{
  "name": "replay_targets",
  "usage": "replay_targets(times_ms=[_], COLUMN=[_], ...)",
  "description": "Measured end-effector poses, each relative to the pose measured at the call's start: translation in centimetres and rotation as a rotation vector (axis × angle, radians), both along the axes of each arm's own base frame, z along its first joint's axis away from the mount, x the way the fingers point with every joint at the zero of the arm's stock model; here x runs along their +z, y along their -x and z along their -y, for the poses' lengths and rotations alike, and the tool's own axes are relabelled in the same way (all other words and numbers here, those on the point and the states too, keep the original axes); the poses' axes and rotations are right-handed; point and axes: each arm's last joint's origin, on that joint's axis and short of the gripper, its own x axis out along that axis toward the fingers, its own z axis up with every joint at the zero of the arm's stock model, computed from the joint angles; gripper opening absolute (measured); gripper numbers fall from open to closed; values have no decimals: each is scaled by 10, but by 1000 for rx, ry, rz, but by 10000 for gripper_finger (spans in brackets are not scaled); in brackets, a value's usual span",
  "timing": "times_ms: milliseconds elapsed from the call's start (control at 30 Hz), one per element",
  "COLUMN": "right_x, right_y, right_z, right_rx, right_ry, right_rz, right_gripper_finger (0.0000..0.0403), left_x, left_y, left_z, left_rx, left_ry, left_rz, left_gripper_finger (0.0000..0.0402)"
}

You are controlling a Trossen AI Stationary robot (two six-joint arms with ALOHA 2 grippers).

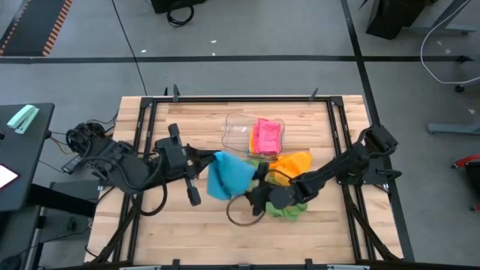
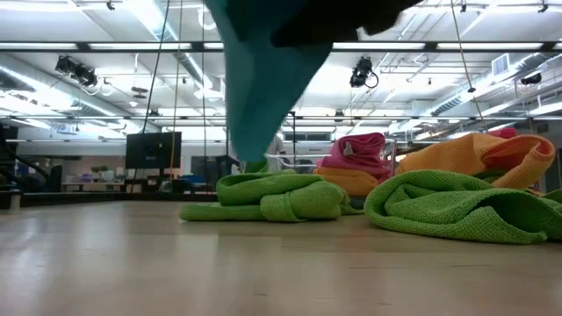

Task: Fold microfiber towels
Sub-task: Fold the blue microfiber cloth

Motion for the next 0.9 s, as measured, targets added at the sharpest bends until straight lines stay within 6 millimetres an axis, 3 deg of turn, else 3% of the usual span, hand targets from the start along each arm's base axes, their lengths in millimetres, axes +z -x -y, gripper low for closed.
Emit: replay_targets(times_ms=[400, 667, 900], right_x=[64, 75, 79], right_y=[11, 16, 34], right_z=[0, -6, -26], right_rx=[84, 136, 208], right_ry=[193, 220, 101], right_rz=[210, 266, 264], right_gripper_finger=[251, 251, 251], left_x=[-9, -14, -35], left_y=[2, 3, 9], left_z=[7, 12, 18], left_rx=[-26, -40, -103], left_ry=[-23, -59, 60], left_rz=[-60, -108, -230], left_gripper_finger=[34, 10, 31])
